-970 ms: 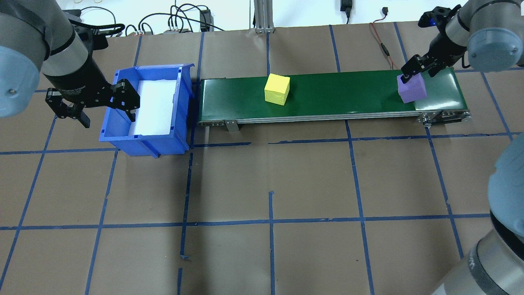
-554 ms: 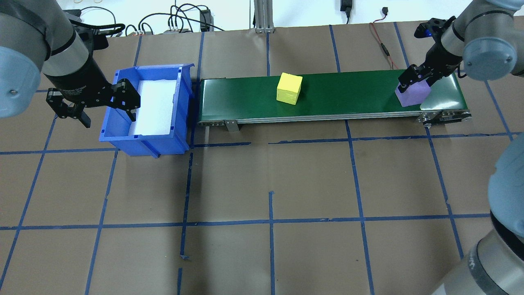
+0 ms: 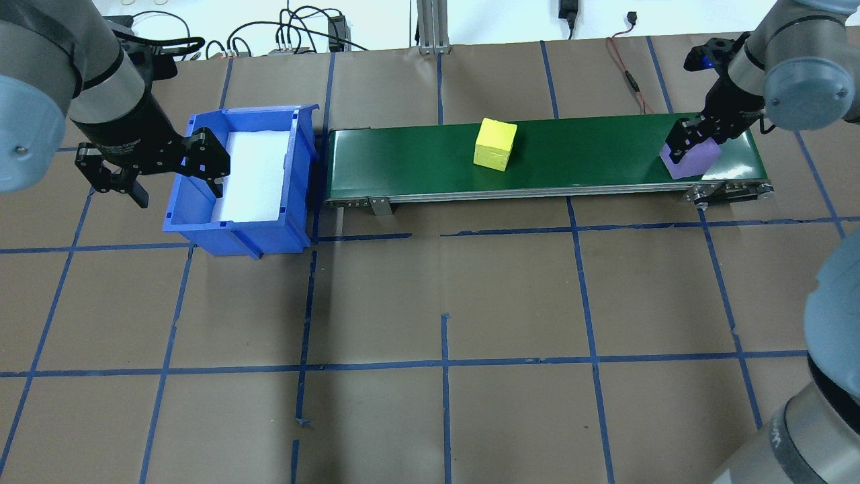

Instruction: Move block left to right into plate

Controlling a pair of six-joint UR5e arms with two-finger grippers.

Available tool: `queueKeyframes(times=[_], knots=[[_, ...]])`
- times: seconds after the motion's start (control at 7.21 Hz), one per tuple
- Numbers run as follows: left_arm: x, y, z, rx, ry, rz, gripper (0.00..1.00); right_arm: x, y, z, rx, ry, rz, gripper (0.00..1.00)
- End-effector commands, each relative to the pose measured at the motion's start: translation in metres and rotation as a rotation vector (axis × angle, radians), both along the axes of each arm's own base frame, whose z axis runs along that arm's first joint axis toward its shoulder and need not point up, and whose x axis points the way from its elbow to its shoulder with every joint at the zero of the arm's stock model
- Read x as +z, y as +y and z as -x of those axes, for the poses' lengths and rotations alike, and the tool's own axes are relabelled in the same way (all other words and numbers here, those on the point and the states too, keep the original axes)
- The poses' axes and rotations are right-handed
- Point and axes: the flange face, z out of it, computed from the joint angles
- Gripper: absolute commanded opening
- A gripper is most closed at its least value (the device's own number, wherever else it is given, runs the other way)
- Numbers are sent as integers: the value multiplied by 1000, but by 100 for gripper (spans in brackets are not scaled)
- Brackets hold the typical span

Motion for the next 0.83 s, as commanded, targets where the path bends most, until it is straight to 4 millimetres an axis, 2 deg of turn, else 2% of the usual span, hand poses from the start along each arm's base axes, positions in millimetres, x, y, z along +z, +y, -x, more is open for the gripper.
queueKeyframes(times=[0.0,0.14,0.28,0.42,0.55,0.69], knots=[[9,-8,9,17,2,37,100,17,3,0,-7,12,11,26],[19,-21,20,10,14,80,100,32,8,0,-7,34,15,26],[17,-23,28,-5,18,81,100,56,26,15,-15,120,-9,26],[15,-25,29,-7,16,78,100,79,47,61,-84,158,-11,25],[13,-25,29,-5,17,75,100,72,69,113,-107,153,-32,25],[11,-25,29,-4,17,70,100,58,105,182,-124,123,-56,25]])
